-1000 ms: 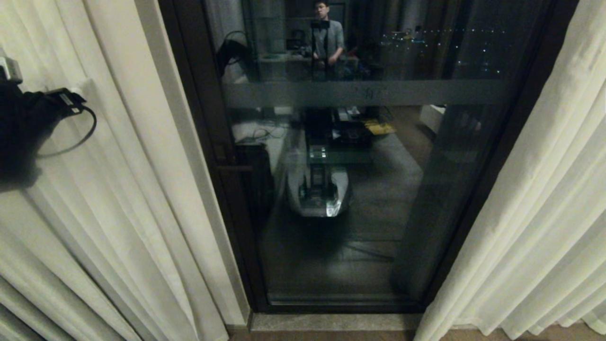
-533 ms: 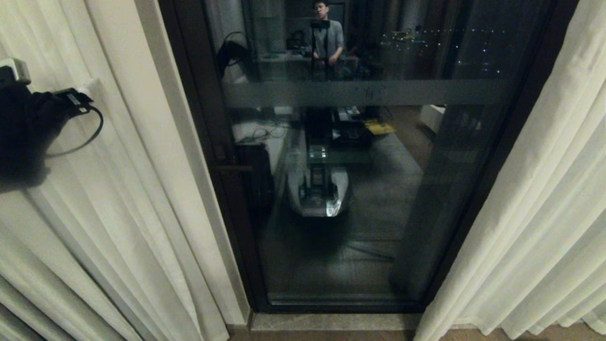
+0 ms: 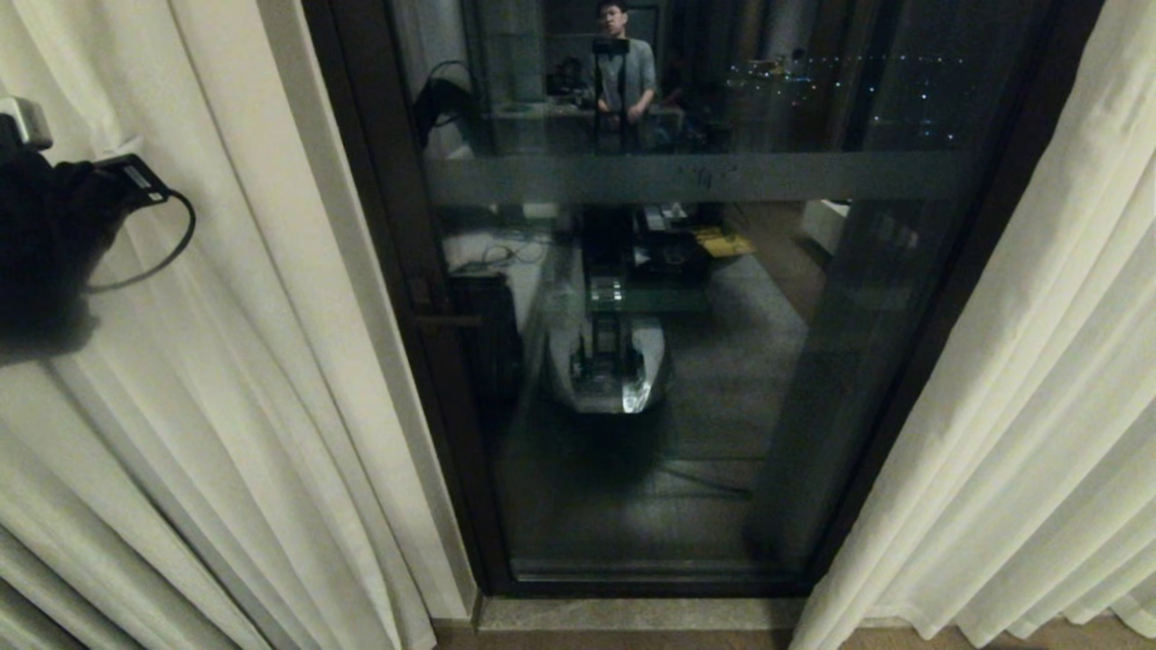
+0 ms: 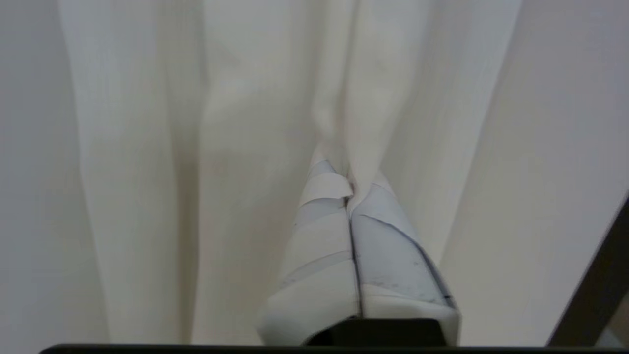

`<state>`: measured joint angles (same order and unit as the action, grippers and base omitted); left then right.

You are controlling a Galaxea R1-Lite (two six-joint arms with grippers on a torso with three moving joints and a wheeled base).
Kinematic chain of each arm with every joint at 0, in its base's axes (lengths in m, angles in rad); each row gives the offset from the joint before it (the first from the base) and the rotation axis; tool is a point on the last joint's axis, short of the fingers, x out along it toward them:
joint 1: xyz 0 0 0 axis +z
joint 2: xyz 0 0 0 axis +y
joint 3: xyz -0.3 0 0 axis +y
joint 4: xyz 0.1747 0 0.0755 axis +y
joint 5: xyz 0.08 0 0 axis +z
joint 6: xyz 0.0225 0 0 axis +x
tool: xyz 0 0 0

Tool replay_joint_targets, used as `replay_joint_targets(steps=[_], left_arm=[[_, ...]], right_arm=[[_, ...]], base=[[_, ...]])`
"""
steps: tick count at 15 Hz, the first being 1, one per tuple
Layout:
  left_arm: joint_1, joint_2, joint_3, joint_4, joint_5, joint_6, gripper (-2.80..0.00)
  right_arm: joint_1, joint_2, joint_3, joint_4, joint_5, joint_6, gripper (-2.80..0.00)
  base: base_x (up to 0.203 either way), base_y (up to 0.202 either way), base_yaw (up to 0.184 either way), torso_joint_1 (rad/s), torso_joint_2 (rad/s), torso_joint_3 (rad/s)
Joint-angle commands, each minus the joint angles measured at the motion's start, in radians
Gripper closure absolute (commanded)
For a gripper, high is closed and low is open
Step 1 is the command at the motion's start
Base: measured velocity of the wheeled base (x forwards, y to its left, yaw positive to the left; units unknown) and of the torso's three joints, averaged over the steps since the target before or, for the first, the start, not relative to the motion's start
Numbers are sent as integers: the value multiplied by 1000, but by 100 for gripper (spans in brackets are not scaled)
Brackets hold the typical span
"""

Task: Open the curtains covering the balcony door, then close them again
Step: Close the inner curtains on both sides

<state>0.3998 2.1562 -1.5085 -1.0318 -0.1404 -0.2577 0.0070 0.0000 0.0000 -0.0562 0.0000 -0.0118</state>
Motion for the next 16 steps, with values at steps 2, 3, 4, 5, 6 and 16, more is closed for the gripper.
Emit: replay_joint_targets(steps=[2, 3, 4, 5, 6, 16], left_arm=[[1, -11, 4, -28, -1, -1, 0], [1, -18, 5, -36, -1, -2, 0], [1, -25, 7, -37, -1, -1, 0], [-1, -33, 7, -37, -1, -2, 0], [-1, -45, 14, -37, 0, -2, 0], [-52, -185, 156, -39, -2, -12, 0]], right_arm=[[1, 0, 0, -1, 0, 0, 0], [1, 0, 0, -1, 0, 0, 0], [1, 0, 0, -1, 0, 0, 0], [1, 0, 0, -1, 0, 0, 0], [1, 0, 0, -1, 0, 0, 0], [1, 0, 0, -1, 0, 0, 0]], base=[[0, 0, 0, 0, 0, 0], [0, 0, 0, 0, 0, 0], [0, 0, 0, 0, 0, 0], [0, 0, 0, 0, 0, 0], [0, 0, 0, 0, 0, 0], [0, 0, 0, 0, 0, 0]])
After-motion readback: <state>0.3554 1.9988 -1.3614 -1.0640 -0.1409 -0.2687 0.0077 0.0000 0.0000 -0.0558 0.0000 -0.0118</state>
